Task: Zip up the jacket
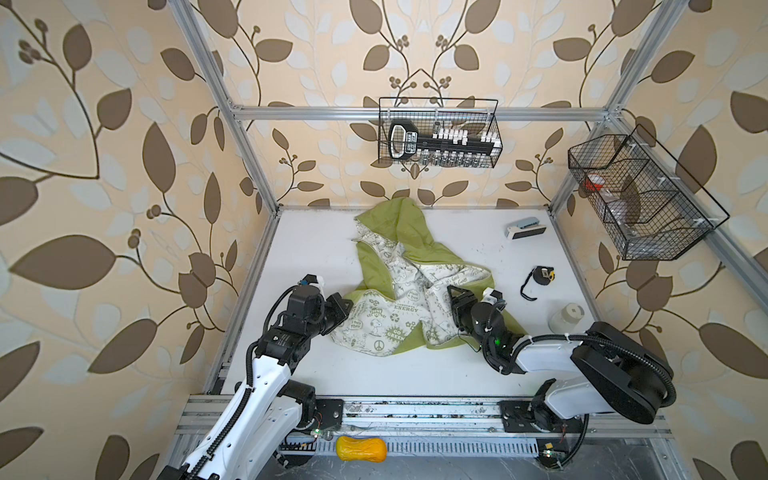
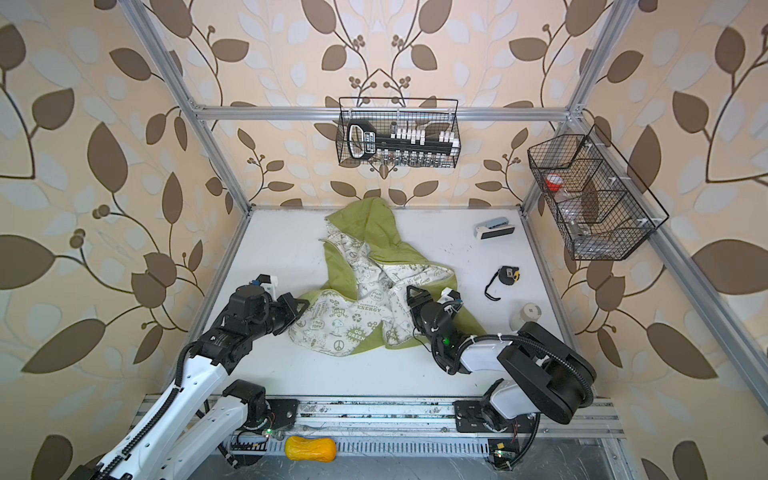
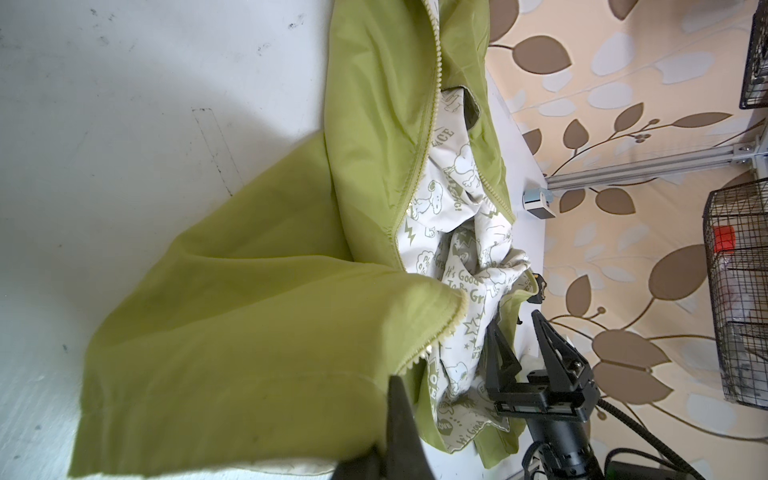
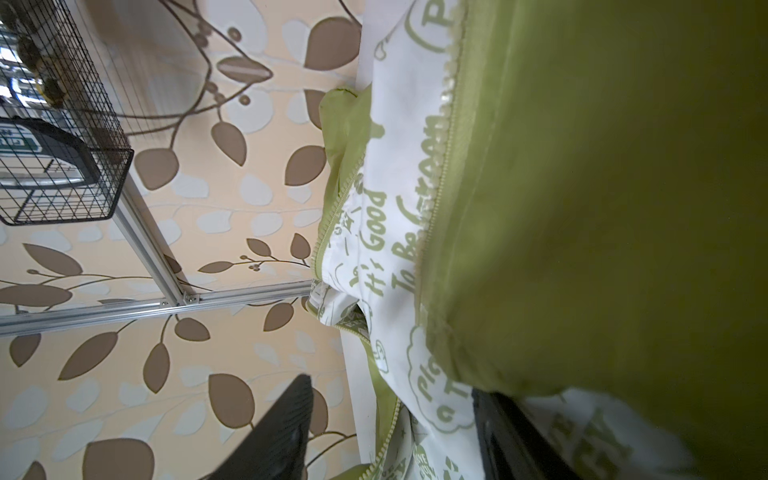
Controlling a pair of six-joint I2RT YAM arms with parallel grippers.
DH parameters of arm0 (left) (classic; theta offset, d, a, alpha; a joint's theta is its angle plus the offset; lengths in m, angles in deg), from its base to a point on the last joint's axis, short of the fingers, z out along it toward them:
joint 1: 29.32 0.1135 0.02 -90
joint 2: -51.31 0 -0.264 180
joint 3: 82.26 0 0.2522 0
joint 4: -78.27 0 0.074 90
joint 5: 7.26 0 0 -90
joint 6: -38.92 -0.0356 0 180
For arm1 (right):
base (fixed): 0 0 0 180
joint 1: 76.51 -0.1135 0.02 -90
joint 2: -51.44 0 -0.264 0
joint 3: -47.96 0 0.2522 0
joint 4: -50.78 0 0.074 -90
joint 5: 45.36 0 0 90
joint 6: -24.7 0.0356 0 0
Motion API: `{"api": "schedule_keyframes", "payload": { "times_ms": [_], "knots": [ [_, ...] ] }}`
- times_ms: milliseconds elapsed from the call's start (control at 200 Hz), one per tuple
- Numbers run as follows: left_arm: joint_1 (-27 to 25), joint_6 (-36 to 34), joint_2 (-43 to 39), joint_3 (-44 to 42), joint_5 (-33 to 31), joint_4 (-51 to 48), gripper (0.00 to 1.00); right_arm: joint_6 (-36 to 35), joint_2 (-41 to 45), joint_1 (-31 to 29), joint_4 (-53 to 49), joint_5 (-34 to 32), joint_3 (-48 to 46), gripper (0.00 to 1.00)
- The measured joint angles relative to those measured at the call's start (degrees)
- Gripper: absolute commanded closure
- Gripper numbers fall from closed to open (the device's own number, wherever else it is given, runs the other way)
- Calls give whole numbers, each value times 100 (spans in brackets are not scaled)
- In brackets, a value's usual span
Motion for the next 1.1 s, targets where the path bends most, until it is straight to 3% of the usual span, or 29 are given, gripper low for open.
{"api": "schedule_keyframes", "payload": {
  "times_ms": [165, 360, 500, 785, 1100],
  "knots": [
    [0, 0, 74, 0, 17, 0, 100, 55, 59, 146, 52, -55, -236, 43],
    [0, 0, 76, 0, 17, 4, 100, 173, 173, 321, 52, -87, -533, 27],
    [0, 0, 76, 0, 17, 4, 100, 181, 170, 450, 79, -68, -544, 28],
    [0, -2, 74, 0, 17, 2, 100, 28, 168, 844, 50, -13, -680, 53],
    [0, -9, 85, 0, 15, -9, 100, -680, 81, 1187, -7, 343, -649, 94]
  ]
}}
